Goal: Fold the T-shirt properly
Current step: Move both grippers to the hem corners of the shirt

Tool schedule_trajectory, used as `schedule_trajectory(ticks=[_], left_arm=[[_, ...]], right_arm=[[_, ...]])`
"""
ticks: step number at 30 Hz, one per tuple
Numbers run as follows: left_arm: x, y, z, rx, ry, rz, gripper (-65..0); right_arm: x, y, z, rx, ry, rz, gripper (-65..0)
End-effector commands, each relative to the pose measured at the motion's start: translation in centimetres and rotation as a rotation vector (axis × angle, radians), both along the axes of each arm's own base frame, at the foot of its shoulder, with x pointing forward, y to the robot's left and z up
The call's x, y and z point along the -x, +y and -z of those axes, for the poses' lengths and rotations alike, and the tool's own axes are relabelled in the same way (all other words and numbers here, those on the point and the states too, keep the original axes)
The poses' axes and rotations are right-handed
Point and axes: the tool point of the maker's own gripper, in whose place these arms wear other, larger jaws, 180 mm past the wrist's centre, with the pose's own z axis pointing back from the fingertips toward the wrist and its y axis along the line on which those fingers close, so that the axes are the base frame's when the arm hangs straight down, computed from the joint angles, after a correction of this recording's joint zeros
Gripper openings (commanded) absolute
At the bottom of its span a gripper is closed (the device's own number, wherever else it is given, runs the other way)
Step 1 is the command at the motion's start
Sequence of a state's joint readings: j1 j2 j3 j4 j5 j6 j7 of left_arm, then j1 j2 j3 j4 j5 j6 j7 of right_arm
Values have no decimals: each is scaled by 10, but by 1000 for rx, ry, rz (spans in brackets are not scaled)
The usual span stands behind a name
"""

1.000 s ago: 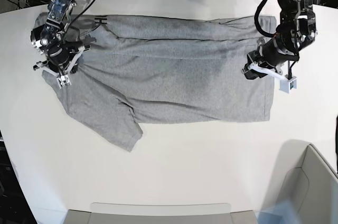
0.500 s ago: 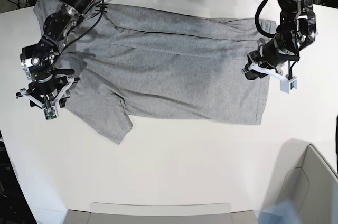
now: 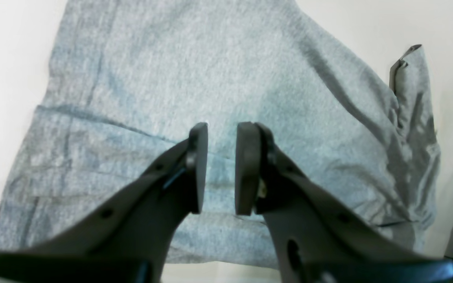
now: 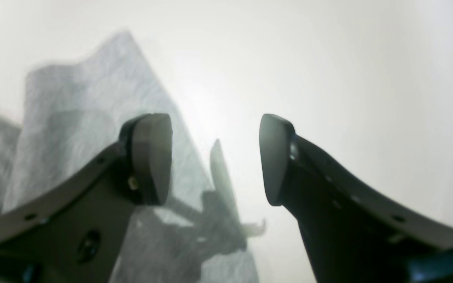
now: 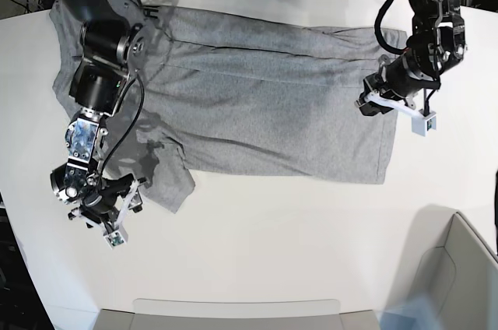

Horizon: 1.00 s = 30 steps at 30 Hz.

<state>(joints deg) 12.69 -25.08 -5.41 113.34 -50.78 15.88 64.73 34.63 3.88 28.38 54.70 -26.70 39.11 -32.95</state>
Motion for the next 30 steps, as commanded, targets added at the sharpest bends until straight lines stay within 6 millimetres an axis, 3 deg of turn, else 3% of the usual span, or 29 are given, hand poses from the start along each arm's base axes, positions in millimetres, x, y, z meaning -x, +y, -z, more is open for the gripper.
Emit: schedule_trajectory(ticks=[1, 4, 9, 12, 16, 19, 22, 26, 30], left_arm=[[-4, 3, -7, -8, -21, 1, -514], [-3, 1, -7, -5, -19, 7, -514], [-5, -4, -7, 19, -25, -9, -514], [-5, -5, -7, 22, -26, -8, -514], [-5, -5, -7, 22, -28, -8, -512], [-5, -5, -7, 22, -28, -8, -512], [-6, -9, -7, 38, -30, -14, -512], [-6, -10, -7, 41, -30, -15, -511], [-19, -8, -15, 39, -63, -17, -509]], right_arm=[[-17, 5, -21, -39, -73, -31, -302], [-21, 11, -1, -128, -58, -58, -302], [-11, 9, 40, -248, 49, -53, -302], [-11, -13, 53, -261, 2, 52, -302], [0, -23, 70, -283, 29, 92, -302], [10, -13, 81, -292, 77, 59, -302], [26, 25, 93, -300, 164, -91, -302], [38, 53, 105, -290, 235, -152, -303], [38, 59, 106, -297, 236, -160, -303]])
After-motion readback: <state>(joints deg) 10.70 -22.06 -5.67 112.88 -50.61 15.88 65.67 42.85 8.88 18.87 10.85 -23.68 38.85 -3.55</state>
